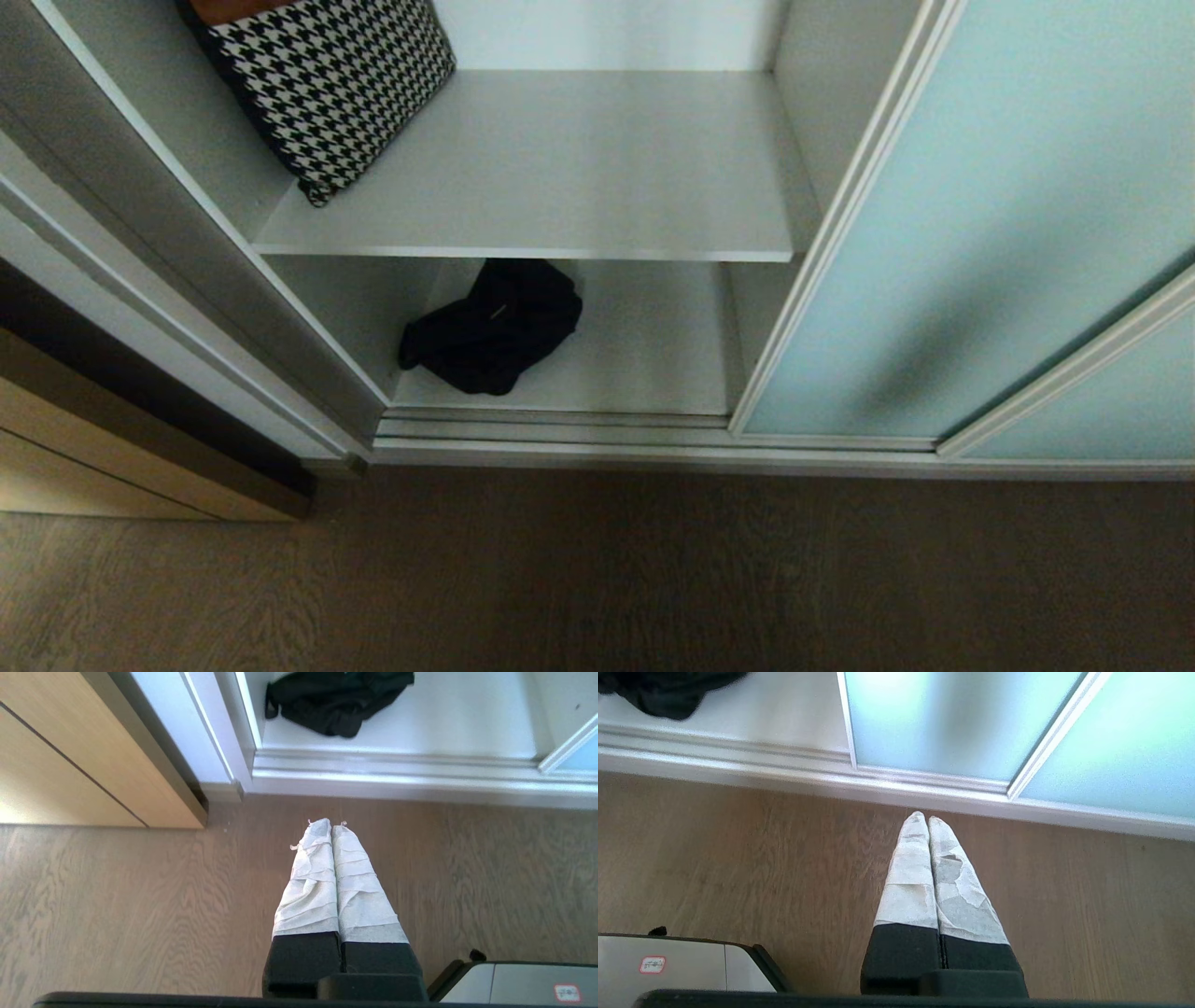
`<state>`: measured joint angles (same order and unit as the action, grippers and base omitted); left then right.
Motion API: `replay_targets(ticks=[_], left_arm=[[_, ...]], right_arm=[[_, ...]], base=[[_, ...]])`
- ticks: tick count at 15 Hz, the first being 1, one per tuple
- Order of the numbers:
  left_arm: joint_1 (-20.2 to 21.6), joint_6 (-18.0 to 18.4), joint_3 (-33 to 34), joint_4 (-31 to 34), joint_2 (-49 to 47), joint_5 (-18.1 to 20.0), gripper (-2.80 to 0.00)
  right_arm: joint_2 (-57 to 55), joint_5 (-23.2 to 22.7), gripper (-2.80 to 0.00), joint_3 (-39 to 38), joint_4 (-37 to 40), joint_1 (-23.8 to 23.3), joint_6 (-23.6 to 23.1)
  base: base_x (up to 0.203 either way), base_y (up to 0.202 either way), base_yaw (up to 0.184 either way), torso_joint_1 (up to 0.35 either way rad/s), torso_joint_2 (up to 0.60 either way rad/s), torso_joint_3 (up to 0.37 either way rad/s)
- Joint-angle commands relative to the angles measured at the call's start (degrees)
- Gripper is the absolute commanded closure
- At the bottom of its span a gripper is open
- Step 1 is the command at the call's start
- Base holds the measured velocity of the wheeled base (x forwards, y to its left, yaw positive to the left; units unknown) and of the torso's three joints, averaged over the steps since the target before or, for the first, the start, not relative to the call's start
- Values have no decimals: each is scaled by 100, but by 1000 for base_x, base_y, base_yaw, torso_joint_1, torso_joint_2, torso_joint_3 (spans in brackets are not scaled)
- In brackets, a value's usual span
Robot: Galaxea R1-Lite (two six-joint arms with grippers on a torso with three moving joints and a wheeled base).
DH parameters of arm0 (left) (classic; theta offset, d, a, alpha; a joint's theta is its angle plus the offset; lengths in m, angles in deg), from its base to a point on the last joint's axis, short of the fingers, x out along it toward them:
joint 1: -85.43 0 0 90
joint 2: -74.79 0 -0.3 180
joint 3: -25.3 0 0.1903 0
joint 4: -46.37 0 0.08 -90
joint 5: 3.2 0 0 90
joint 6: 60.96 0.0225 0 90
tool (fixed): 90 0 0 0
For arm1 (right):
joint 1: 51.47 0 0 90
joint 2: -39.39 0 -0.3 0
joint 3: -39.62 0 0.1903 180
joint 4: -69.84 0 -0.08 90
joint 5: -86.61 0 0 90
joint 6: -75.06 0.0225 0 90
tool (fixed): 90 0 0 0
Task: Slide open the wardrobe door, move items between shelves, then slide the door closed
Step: Close the door
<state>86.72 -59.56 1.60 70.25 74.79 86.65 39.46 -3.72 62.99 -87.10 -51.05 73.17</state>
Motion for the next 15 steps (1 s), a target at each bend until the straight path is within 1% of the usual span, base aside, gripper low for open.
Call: replay_targets(ticks=[1,4,15], left_arm=[[3,9,7,-7,-18,6,0],[3,80,7,10,-26,6,0],[3,80,15,-25,-18,6,0]], right_arm=[[10,-2,0,0,-4,2,-4],[10,-2,0,0,-4,2,4],[10,-2,0,0,-4,2,-1]], base=[[0,0,0,1,5,207],[0,0,0,7,7,204],[0,0,0,1,3,202]])
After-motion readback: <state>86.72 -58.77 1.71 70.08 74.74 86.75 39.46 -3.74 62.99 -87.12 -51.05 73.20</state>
